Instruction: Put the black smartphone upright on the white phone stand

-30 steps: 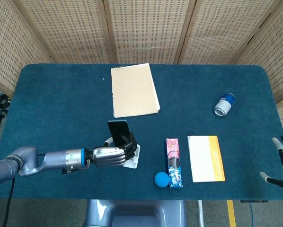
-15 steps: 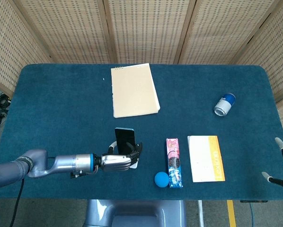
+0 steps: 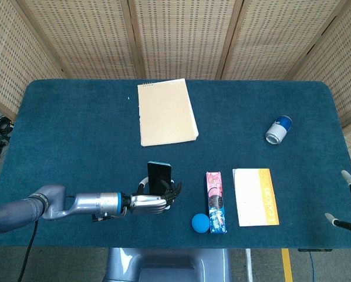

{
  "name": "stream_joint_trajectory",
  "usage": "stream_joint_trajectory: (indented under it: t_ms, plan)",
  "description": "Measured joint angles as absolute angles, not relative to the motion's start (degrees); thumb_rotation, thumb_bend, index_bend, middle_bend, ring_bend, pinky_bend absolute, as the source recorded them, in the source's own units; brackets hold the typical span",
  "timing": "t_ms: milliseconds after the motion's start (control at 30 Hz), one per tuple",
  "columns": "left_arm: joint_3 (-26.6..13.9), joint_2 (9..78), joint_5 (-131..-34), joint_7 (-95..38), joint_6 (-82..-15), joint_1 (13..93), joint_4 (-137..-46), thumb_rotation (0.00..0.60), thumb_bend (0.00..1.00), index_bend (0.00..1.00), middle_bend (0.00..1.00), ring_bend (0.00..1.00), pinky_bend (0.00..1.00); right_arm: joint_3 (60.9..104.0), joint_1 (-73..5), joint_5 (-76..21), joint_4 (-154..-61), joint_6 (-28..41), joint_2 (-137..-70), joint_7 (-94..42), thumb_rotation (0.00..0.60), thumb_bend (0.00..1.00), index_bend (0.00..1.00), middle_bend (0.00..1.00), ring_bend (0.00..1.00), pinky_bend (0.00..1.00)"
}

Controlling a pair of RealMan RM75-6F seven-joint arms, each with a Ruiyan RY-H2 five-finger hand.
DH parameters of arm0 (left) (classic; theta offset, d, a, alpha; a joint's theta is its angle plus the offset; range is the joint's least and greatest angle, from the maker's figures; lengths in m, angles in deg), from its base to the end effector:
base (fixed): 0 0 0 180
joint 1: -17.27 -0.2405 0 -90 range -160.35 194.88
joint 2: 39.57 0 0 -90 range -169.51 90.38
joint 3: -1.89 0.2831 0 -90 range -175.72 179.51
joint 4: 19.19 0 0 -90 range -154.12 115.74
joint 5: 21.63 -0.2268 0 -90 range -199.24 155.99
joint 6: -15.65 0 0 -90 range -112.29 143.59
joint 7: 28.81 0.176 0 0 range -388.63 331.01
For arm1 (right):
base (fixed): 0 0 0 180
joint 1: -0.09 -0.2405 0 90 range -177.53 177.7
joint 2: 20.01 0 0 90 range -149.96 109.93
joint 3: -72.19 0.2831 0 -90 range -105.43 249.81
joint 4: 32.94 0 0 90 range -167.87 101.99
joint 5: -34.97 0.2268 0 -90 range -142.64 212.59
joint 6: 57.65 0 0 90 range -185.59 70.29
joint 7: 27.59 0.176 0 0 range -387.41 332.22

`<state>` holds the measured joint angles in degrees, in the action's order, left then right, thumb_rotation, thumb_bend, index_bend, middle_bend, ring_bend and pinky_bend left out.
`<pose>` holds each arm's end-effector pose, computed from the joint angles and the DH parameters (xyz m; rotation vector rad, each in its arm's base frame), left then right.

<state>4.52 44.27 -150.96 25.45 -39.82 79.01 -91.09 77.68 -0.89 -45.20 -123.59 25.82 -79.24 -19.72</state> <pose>-0.0724 0.3384 -0.0694 -2.0510 1.5459 -0.6874 -0.3805 -0.2017 0.2020 1.2234 -0.9745 0.8506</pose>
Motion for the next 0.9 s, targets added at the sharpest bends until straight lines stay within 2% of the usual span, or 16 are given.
stream_joint_trajectory:
  t_ms: [367,400,467,533,567,633,900]
  plan:
    - [5.2,46.4,-151.0,26.0,-38.6,79.6,-89.6,0.6,0.0,0.56,0.51,0.53,0.23,77.7,-0.8,-45.2,-123.4,25.9,-79.1,-19.1,0.6,0.0,0.04,0.0,0.0,0.0]
    - [5.2,46.4,-150.9,26.0,-38.6,79.6,-89.6,0.6,0.0,0.53,0.47,0.5,0.23,77.7,-0.8,-45.2,-123.4,26.0,-79.1,-19.0,0.6,0.0,0.04,0.0,0.0,0.0]
    - [5.3,46.4,-150.7,25.9,-38.5,79.5,-89.6,0.6,0.0,0.4,0.31,0.37,0.2,77.8,-0.8,-45.2,-123.4,26.0,-79.0,-18.9,0.6,0.0,0.04,0.0,0.0,0.0]
    - [5.3,46.3,-150.5,25.9,-38.7,79.4,-89.8,0.6,0.0,0.15,0.07,0.13,0.12,77.8,-0.8,-45.2,-123.4,26.0,-79.0,-18.9,0.6,0.0,0.04,0.0,0.0,0.0]
    - [5.3,46.2,-150.5,25.9,-38.9,79.4,-90.0,0.6,0.0,0.09,0.02,0.08,0.09,77.8,-0.8,-45.2,-123.5,26.0,-79.0,-18.9,0.6,0.0,0.04,0.0,0.0,0.0]
    - [5.4,46.1,-150.5,25.7,-39.6,79.3,-90.2,0.6,0.0,0.0,0.0,0.0,0.04,77.7,-0.8,-45.3,-123.4,26.0,-79.0,-18.8,0.6,0.0,0.04,0.0,0.0,0.0]
    - [5.1,42.6,-150.4,26.1,-42.6,78.2,-92.9,0.6,0.0,0.0,0.0,0.0,0.0,77.5,-0.7,-45.8,-123.7,26.3,-78.9,-19.0,0.6,0.0,0.04,0.0,0.0,0.0]
